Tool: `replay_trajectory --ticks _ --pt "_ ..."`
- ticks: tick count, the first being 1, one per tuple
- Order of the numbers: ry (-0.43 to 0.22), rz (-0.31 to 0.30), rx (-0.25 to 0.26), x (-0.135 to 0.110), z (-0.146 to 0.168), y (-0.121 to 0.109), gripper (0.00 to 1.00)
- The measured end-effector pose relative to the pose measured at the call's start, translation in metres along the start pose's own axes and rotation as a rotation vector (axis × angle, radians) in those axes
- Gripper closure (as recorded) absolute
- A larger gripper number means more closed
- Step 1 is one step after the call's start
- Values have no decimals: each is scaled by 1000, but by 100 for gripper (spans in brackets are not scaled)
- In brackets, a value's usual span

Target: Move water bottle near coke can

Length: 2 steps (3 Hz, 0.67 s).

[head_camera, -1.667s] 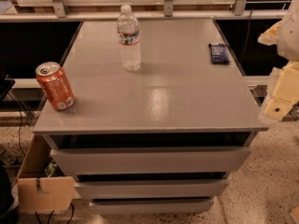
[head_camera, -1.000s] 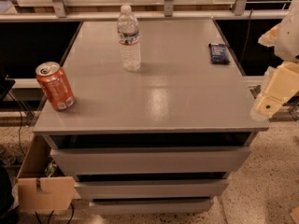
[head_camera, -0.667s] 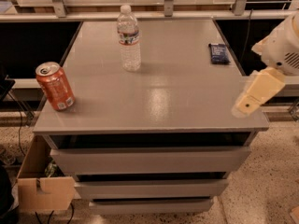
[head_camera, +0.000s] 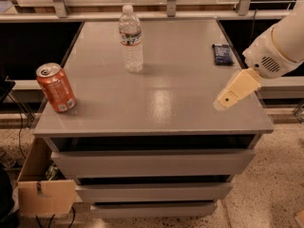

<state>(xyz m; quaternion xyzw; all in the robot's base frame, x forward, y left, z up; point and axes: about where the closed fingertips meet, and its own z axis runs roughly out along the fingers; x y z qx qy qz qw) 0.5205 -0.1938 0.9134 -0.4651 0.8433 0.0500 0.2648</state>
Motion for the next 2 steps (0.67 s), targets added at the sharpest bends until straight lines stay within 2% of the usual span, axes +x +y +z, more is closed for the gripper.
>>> replay_trajectory --ticks 1,2 --pt "-58 6 31 -12 7 -3 0" --pt "-158 24 83 -42 31 -17 0"
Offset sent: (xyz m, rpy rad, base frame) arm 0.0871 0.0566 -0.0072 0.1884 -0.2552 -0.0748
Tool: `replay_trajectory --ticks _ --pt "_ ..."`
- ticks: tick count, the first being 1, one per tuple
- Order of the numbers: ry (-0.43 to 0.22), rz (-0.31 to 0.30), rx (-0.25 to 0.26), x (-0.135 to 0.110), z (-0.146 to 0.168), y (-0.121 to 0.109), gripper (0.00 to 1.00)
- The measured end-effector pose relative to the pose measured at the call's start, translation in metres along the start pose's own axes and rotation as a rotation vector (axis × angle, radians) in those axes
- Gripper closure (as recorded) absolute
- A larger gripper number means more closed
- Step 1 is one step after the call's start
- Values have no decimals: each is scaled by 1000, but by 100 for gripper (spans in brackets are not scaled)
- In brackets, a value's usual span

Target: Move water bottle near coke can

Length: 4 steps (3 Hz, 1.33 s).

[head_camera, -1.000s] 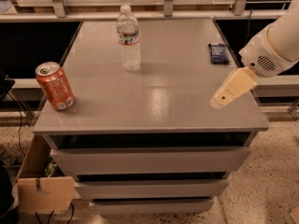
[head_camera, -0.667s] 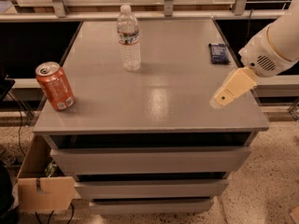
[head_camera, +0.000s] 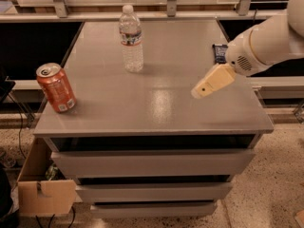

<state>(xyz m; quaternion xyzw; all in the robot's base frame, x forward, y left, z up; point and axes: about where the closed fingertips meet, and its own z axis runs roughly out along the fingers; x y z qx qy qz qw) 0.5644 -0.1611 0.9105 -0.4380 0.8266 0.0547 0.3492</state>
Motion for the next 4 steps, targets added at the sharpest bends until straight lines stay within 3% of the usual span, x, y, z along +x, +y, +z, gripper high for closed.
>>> replay_trajectory --ticks 1,4 --pt "-104 38 25 -25 29 -11 0" --pt "-423 195 -23 -99 94 -31 0"
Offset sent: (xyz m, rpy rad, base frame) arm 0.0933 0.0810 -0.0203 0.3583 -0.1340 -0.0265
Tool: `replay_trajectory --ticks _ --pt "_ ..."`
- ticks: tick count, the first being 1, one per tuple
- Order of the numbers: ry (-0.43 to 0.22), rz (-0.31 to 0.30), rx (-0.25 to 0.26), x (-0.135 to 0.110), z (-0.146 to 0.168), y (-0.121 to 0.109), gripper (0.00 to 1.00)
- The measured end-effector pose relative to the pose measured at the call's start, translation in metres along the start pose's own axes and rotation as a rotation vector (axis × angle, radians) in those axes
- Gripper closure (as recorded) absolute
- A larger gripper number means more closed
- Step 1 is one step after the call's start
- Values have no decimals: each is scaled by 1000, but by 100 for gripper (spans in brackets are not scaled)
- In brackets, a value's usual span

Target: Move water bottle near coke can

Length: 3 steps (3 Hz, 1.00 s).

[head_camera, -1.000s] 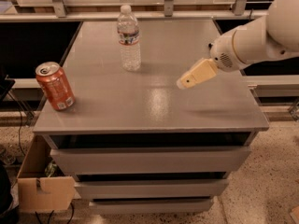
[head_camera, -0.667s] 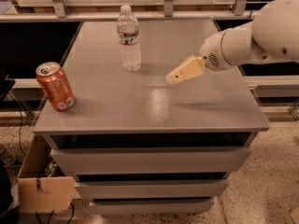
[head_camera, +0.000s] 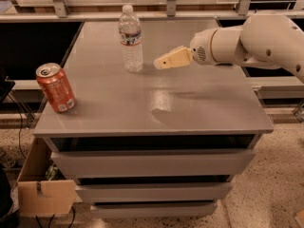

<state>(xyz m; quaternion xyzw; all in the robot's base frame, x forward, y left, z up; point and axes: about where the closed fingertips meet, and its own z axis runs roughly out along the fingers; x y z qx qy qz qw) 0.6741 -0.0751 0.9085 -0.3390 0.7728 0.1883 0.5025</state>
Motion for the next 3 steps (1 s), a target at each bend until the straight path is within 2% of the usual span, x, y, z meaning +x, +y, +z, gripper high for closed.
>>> replay_trajectory --ticks 1,2,3 --pt "0 0 0 0 0 0 0" --pt "-47 -10 -48 -1 3 2 0" --pt "-150 -19 -151 -11 17 10 0"
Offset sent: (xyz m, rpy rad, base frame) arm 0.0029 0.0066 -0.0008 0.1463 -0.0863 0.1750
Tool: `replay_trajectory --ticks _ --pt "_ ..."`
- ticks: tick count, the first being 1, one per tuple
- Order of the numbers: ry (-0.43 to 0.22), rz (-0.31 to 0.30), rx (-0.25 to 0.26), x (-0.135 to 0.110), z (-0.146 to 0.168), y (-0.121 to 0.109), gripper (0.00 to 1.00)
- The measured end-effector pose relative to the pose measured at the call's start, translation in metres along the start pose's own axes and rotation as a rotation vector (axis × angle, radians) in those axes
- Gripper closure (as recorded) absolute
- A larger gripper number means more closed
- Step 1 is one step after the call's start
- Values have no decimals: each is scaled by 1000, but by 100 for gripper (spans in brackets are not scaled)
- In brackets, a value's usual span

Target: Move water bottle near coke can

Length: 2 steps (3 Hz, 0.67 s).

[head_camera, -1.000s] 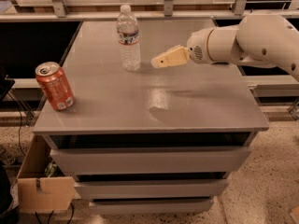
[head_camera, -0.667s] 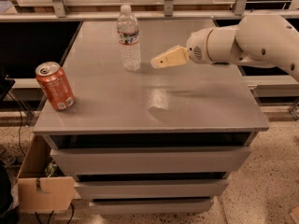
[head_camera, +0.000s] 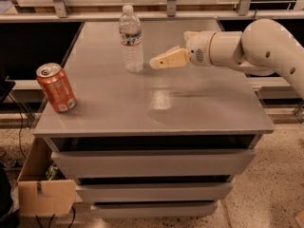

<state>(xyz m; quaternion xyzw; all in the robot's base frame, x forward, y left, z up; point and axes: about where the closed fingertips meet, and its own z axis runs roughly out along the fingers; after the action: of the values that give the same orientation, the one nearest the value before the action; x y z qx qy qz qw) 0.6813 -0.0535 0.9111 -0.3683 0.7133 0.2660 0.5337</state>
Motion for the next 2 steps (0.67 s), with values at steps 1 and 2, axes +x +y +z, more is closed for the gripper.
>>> replay_trajectory --ticks 1,2 --pt "-82 -7 -85 -9 19 9 0" --pt "-125 -28 -143 -17 39 21 0"
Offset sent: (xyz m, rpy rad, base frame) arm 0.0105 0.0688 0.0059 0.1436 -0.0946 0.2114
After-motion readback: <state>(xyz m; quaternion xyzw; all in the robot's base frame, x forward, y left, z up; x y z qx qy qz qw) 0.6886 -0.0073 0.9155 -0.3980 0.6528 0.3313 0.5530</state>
